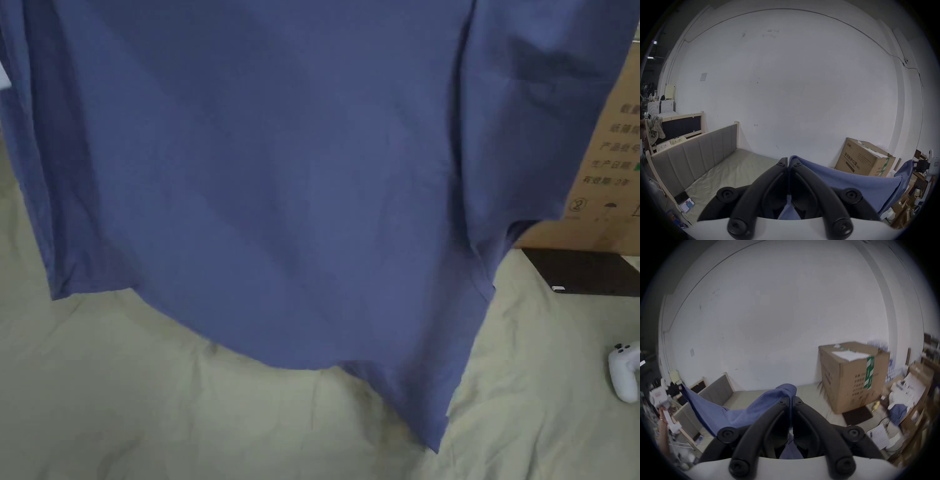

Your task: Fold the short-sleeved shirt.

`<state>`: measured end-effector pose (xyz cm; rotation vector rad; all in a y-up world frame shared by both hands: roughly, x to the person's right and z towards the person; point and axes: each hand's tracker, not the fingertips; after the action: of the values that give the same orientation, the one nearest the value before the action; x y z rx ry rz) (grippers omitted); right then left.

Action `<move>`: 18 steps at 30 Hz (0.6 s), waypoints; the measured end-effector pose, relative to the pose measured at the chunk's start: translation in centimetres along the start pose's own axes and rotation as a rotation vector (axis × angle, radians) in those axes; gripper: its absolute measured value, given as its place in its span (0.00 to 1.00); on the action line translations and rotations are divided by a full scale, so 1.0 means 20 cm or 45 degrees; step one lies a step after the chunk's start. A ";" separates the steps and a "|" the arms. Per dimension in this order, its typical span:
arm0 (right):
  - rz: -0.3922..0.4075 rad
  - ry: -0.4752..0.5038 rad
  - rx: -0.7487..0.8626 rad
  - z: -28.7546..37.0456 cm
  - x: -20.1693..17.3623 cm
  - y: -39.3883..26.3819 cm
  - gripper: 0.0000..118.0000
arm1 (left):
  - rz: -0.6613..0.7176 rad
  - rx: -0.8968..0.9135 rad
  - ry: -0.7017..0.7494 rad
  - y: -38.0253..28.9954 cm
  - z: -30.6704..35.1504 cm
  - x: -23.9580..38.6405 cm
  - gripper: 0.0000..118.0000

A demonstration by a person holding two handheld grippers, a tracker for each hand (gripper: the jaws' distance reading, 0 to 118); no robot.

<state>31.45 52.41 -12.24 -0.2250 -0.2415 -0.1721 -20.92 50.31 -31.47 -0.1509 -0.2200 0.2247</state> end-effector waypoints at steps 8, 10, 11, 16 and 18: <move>0.070 -0.130 0.063 -0.20 -0.24 0.27 0.02 | -0.116 0.005 0.135 0.17 -0.22 0.13 0.01; 0.099 -0.176 0.090 -0.28 -0.31 0.34 0.02 | -0.133 -0.014 0.165 0.20 -0.32 0.14 0.01; 0.101 -0.194 0.104 -0.32 -0.34 0.37 0.02 | -0.146 -0.029 0.182 0.21 -0.36 0.14 0.01; 0.176 -0.313 0.119 -0.58 -0.51 0.50 0.02 | -0.227 -0.061 0.272 0.22 -0.63 0.20 0.01; 0.226 -0.352 0.124 -0.69 -0.57 0.55 0.02 | -0.245 -0.063 0.294 0.24 -0.75 0.23 0.01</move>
<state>25.60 61.21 -30.33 -0.1718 -0.5015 0.0480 -14.02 54.08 -45.87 -0.2018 -0.0097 0.0092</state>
